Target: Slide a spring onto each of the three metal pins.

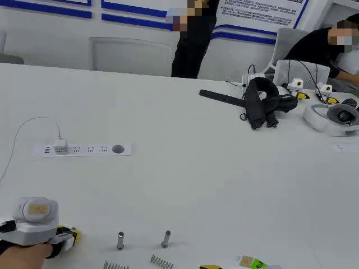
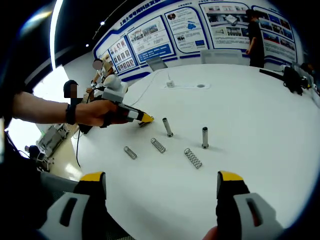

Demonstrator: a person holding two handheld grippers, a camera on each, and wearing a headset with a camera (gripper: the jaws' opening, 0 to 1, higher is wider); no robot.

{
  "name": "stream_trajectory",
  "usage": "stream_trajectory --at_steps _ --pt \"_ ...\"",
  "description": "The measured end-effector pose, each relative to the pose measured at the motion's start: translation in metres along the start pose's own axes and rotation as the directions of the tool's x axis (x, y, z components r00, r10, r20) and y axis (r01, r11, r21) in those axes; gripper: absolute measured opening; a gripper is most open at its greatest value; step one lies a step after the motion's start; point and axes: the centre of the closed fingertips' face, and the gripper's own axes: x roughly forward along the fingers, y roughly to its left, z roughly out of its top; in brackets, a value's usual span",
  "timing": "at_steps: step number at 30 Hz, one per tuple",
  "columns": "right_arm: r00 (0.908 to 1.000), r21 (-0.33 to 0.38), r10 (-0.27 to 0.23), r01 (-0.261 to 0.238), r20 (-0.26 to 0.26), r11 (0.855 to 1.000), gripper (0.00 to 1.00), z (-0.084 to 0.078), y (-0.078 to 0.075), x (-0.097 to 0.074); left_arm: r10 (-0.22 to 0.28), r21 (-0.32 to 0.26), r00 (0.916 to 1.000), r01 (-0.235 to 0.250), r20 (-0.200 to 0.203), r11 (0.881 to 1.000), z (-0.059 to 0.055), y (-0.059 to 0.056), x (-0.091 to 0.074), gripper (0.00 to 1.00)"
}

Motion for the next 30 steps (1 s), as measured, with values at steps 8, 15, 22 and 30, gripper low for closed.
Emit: stream_trajectory --at_steps 8,15,22,30 --pt "1.0000 -0.004 0.006 -0.006 0.001 1.000 0.93 0.002 0.001 0.002 0.023 0.073 0.9988 -0.020 -0.043 0.997 0.002 -0.002 0.004 0.10" --pt "1.0000 0.001 0.000 0.000 0.003 1.000 0.93 0.002 -0.002 0.000 0.041 0.080 0.9973 -0.036 -0.060 0.996 0.001 0.007 0.005 0.08" --pt "1.0000 0.006 -0.006 0.006 0.006 1.000 0.93 0.001 -0.003 -0.001 0.031 0.017 0.9981 -0.030 -0.054 0.999 0.000 0.008 0.002 0.07" --pt "0.9999 0.004 -0.007 0.007 0.007 1.000 0.93 0.000 -0.004 -0.002 0.038 -0.010 0.9993 -0.038 -0.004 0.999 0.014 0.003 -0.018 0.07"
